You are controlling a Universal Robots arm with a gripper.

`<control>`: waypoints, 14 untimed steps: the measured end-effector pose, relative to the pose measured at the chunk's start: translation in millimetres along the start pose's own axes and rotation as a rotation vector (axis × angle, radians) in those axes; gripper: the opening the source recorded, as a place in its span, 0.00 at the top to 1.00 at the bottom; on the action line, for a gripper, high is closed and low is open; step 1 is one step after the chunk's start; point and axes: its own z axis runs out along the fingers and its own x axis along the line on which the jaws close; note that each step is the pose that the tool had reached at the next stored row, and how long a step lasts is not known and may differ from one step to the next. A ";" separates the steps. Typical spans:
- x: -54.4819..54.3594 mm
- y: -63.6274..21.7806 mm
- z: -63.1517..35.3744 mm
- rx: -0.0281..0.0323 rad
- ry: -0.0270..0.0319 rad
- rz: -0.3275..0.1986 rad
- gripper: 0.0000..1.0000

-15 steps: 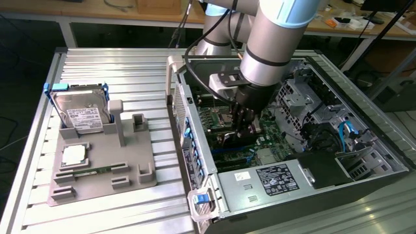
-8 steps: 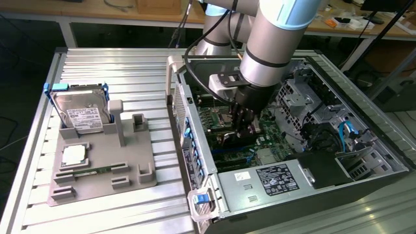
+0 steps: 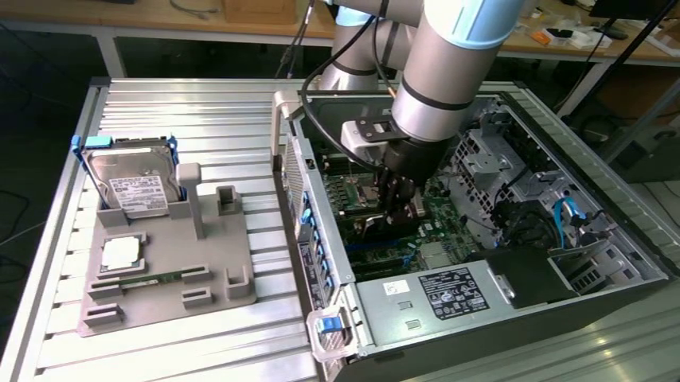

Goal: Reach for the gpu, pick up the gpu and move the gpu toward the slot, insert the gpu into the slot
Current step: 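Insert the gpu into the slot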

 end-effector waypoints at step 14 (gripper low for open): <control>0.0 0.6 5.1 0.0000 -0.0001 0.000 0.73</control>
